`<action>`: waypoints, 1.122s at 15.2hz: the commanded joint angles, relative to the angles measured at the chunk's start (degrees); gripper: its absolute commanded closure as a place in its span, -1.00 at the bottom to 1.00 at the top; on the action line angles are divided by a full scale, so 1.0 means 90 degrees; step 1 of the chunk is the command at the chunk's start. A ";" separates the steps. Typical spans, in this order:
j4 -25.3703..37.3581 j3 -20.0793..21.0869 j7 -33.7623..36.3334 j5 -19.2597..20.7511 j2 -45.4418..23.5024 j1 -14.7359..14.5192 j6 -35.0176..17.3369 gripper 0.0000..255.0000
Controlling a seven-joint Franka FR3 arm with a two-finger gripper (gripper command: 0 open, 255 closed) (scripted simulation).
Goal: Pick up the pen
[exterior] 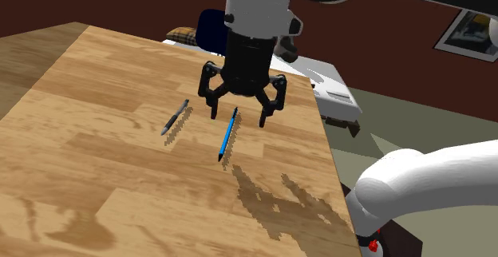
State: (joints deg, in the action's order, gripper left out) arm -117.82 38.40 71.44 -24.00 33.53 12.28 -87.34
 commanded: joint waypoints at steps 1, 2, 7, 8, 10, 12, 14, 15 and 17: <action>0.0289 0.0267 0.0545 -0.0085 -0.0246 0.0156 -0.0047 -1.00; 0.0193 0.0281 0.0528 -0.0103 -0.0226 0.0145 -0.0125 -1.00; -0.0268 0.0370 0.0448 -0.0193 -0.0148 0.0102 -0.0515 -1.00; -0.0406 0.0403 0.0425 -0.0221 -0.0132 0.0091 -0.0639 -1.00; -0.0407 0.0403 0.0424 -0.0221 -0.0131 0.0091 -0.0639 -1.00; -0.0424 0.0406 0.0426 -0.0230 -0.0121 0.0084 -0.0648 1.00; -0.0423 0.0406 0.0424 -0.0228 -0.0124 0.0086 -0.0649 1.00; -0.0423 0.0405 0.0424 -0.0228 -0.0123 0.0086 -0.0649 1.00; -0.0423 0.0406 0.0424 -0.0228 -0.0124 0.0086 -0.0649 1.00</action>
State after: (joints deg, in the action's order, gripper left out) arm -121.61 42.04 75.26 -26.05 32.42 13.06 -93.18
